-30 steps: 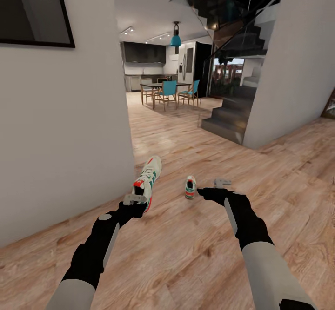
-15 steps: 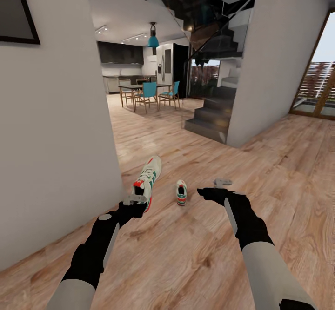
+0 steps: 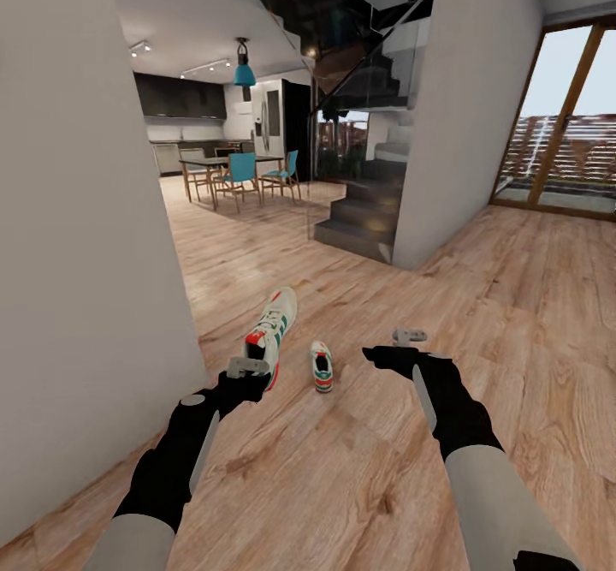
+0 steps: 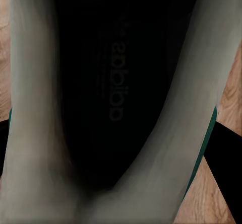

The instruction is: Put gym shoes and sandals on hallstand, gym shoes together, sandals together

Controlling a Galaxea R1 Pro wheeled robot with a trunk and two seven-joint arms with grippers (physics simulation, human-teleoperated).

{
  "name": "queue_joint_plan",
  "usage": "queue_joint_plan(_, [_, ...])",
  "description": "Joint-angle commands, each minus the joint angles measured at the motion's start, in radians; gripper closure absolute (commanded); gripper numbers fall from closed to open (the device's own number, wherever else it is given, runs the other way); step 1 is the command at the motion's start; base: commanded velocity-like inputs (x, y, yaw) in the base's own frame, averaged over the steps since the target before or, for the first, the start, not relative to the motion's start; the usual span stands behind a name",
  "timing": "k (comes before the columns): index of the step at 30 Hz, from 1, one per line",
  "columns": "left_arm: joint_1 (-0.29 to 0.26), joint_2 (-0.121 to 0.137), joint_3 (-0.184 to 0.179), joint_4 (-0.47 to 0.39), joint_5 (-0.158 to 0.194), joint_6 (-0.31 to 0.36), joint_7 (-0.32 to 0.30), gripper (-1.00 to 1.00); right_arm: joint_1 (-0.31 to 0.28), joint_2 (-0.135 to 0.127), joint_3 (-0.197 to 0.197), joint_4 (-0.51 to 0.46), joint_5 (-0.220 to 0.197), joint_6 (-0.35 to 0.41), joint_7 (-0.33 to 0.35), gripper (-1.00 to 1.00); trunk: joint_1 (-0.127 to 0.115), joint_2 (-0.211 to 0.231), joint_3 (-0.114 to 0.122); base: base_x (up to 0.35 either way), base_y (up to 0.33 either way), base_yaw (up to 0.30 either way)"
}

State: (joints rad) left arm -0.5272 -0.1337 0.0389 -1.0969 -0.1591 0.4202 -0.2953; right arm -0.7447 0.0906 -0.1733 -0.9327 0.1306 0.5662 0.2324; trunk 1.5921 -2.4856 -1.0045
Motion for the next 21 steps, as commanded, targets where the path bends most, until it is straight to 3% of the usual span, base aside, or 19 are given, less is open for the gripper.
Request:
queue_joint_plan(1, [0.0, -0.001, 0.004, -0.001, -0.01, 0.003, -0.011, 1.0, -0.001, 0.001, -0.005, -0.001, 0.01, 0.004, 0.009, -1.0, 0.0, 0.0, -0.001, 0.244, 0.229, -0.019])
queue_joint_plan(8, [0.0, -0.001, 0.004, -0.001, -0.01, 0.003, -0.01, 1.0, -0.001, 0.001, -0.005, -0.003, 0.01, 0.004, 0.008, -1.0, 0.0, 0.0, -0.001, 0.219, 0.202, -0.005])
queue_joint_plan(21, [0.004, -0.013, 0.003, -0.001, -0.009, 0.003, -0.01, 1.0, -0.001, 0.001, -0.005, 0.003, 0.01, 0.004, 0.013, -1.0, 0.0, 0.0, -0.001, 0.013, 0.012, 0.0])
